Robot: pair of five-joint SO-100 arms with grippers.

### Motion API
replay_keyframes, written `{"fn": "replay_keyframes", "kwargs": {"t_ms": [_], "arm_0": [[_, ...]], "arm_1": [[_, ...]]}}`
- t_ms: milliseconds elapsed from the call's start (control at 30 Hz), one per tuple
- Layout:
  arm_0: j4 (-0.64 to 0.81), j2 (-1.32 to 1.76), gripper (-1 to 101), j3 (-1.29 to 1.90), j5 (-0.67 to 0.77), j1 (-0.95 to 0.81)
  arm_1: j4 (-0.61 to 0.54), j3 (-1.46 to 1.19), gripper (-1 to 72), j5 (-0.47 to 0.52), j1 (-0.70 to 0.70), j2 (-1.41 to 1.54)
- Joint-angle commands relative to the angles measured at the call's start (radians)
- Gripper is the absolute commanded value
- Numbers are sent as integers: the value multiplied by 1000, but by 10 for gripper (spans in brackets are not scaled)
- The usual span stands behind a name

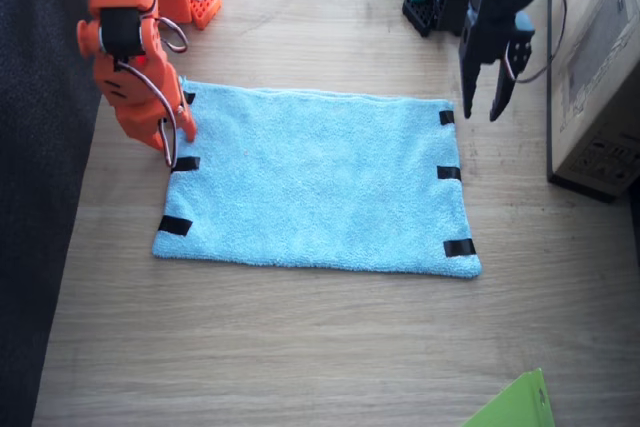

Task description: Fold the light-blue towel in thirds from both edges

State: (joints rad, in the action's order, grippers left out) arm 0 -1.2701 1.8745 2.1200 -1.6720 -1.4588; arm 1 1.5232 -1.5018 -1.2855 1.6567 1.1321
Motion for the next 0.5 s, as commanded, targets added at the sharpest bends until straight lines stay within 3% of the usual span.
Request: {"fn": "replay_keyframes", "kwargs": {"t_ms": [0, 467], "arm_0": [[-17, -52, 225, -66, -5, 15], [-23, -295, 249, -192, -2, 61]], "arm_1": [[-14, 8, 238, -8, 23, 2], [-6, -2, 239, -3, 26, 18]]}}
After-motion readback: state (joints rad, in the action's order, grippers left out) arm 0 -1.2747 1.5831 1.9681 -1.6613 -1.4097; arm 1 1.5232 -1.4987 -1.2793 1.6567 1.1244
